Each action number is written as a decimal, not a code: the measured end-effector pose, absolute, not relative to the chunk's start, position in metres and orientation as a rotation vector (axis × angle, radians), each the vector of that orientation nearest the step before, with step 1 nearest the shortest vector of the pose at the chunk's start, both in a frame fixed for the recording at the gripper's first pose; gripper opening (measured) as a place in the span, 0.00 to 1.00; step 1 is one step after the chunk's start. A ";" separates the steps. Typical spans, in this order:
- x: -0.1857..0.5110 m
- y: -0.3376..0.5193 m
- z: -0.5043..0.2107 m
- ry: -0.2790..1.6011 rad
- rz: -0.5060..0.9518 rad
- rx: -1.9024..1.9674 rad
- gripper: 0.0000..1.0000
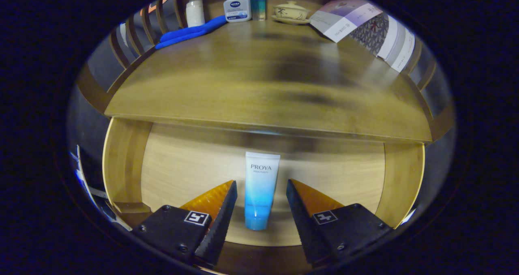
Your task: Pull open the drawer, take out the items inside it, and place them on the countertop above the cabinet.
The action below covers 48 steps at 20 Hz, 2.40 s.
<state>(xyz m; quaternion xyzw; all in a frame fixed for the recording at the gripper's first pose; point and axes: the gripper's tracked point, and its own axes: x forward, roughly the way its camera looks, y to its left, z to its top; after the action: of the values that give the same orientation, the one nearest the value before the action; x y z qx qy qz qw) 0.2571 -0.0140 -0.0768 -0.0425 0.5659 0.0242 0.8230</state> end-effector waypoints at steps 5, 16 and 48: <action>0.240 -0.011 -0.094 1.298 0.046 -0.116 0.68; 0.232 -0.016 -0.089 1.290 0.065 -0.105 0.46; 0.333 -0.009 0.068 0.950 0.031 -0.055 0.45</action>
<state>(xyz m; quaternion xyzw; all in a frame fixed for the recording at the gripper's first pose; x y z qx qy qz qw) 0.3331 -0.0085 0.0676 -0.0265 0.4572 0.0147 0.8888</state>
